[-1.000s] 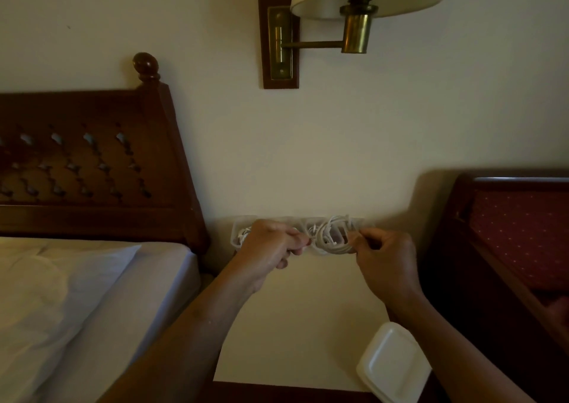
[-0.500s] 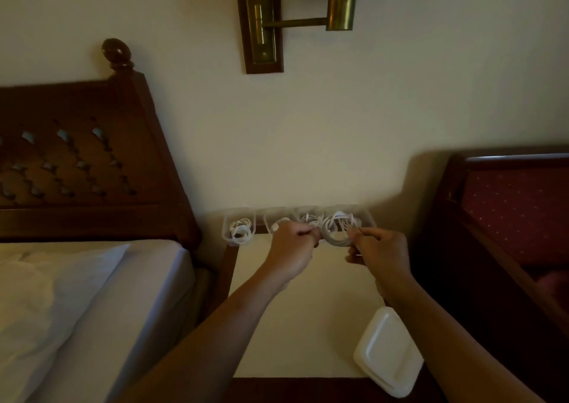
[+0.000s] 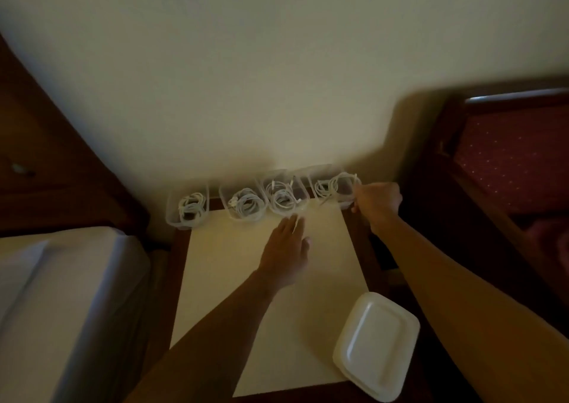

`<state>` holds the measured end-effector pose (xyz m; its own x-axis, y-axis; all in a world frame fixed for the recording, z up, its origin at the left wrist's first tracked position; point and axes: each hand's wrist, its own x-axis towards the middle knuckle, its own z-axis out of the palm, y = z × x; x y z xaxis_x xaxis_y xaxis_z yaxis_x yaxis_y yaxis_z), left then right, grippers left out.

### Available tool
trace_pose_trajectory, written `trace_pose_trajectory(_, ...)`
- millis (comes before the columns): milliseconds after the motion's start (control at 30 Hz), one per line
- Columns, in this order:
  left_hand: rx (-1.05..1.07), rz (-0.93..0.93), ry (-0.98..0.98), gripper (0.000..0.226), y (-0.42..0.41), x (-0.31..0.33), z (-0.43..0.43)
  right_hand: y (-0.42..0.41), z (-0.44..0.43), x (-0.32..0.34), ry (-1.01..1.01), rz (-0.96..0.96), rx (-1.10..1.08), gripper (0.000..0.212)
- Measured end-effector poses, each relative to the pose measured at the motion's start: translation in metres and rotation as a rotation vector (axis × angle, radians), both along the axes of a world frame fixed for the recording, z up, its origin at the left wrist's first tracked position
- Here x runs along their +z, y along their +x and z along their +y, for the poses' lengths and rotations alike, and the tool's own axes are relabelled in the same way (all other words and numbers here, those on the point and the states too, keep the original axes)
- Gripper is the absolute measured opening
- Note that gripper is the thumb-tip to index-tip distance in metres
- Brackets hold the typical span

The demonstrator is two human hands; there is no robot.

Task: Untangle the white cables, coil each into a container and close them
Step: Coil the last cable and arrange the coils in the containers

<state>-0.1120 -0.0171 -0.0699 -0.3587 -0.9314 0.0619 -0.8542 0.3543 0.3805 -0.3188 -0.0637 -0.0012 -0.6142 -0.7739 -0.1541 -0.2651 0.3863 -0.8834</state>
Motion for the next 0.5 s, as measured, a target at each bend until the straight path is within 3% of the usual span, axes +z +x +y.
trace_pose_trajectory(167, -0.059, -0.179, 0.047, 0.068, 0.012, -0.055, -0.003, -0.021, -0.07, -0.018, 0.133, 0.353, 0.158, 0.045)
trace_pose_trajectory(300, -0.053, -0.161, -0.018, 0.07, 0.012, -0.063, -0.006, -0.023, -0.107, -0.03, 0.178, 0.452, 0.358, 0.026)
trace_pose_trajectory(500, -0.045, -0.162, -0.038, 0.07, 0.012, -0.064, -0.003, -0.012, -0.122, -0.041, 0.197, 0.659, 0.434, 0.034)
